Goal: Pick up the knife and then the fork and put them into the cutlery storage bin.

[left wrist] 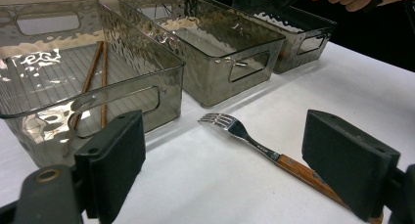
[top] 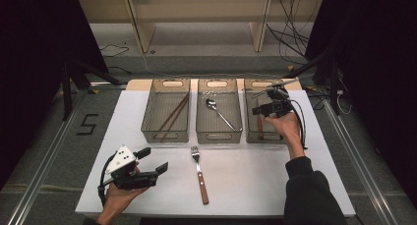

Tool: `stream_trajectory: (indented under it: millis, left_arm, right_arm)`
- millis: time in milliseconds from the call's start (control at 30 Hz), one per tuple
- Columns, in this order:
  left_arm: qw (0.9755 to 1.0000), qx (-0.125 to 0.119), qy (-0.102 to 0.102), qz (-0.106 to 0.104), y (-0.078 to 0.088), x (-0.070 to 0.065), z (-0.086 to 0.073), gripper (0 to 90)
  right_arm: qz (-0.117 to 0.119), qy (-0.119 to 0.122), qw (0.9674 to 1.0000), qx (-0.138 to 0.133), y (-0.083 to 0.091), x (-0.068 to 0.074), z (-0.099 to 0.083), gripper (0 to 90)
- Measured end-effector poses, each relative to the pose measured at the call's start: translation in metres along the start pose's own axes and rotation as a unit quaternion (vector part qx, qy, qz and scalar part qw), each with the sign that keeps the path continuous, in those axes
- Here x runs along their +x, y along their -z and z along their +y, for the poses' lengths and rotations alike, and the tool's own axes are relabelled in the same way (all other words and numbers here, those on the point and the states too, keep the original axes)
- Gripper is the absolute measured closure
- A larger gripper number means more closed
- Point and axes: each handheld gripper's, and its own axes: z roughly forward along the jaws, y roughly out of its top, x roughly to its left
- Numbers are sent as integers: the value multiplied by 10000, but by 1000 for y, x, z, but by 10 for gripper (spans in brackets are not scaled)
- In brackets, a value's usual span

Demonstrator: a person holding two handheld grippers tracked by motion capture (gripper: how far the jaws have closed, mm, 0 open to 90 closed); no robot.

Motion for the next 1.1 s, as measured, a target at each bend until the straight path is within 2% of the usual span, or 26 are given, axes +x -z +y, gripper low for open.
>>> stream_trajectory:
  millis: [267, 467, 667, 867, 1100]
  left_arm:
    - [10000, 6, -9, -8, 0, 0, 0, 158]
    - [10000, 4, -21, 0, 0, 0, 0, 158]
    - [10000, -3, -13, 6, 0, 0, 0, 159]
    - [10000, 0, -18, 8, 0, 0, 0, 159]
    - [10000, 7, -18, 10, 0, -1, 0, 159]
  right_arm:
    - [119, 392, 9989, -235, 14, 27, -10, 356]
    - [207, 622, 9968, -457, 25, 46, -19, 327]
    - [279, 798, 9952, -496, 28, 59, -30, 302]
    - [408, 1106, 9918, -499, 31, 80, -44, 289]
    - [521, 1420, 9879, -356, 28, 106, -63, 283]
